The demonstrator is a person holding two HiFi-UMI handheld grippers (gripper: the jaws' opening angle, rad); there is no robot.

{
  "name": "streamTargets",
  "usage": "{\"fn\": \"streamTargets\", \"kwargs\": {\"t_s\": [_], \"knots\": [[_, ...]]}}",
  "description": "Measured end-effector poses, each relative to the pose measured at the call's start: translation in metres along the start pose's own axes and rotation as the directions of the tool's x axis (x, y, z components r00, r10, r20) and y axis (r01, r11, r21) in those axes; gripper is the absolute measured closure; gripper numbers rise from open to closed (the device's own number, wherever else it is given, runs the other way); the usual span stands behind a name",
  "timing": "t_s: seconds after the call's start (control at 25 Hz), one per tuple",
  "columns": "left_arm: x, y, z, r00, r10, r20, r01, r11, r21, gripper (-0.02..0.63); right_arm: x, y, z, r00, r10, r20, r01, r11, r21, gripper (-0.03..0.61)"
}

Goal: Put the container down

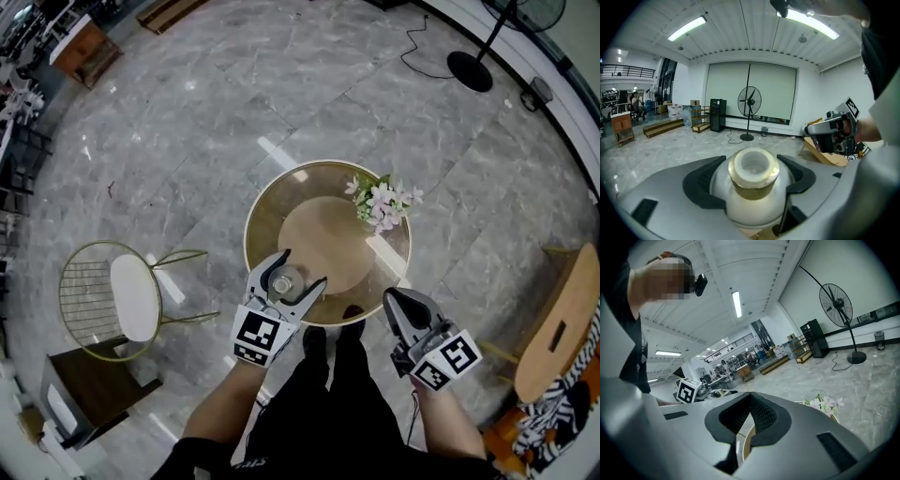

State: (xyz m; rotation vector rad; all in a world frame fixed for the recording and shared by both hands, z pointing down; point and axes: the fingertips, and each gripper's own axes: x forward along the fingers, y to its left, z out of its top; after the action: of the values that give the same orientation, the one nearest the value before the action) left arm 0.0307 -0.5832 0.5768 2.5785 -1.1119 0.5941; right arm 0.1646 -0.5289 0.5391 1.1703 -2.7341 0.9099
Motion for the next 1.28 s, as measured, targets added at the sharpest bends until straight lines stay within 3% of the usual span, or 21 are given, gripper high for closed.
{"fn": "streamTargets", "kwargs": {"t_s": [0.32, 0.88, 1.28], "knots": [[0.081, -0.001, -0.065, 0.998, -0.051, -0.025, 0.051, 0.999, 0.002, 0.267, 0.025, -0.062, -0.072, 0.999, -0.006, -0.049, 0.008, 0.999, 0.046, 0.563], [0.178, -0.015, -0.25, 0.99, -0.095, -0.106, 0.096, 0.995, 0.001, 0.267, 0.058, -0.123, -0.229, 0.988, 0.02, -0.152, -0.012, 0.999, 0.051, 0.563], [0.21, -0.031, -0.333, 0.977, -0.091, -0.191, 0.1, 0.994, 0.033, 0.267, 0.051, -0.141, -0.272, 0.986, 0.01, -0.164, -0.001, 0.999, 0.054, 0.563]]}}
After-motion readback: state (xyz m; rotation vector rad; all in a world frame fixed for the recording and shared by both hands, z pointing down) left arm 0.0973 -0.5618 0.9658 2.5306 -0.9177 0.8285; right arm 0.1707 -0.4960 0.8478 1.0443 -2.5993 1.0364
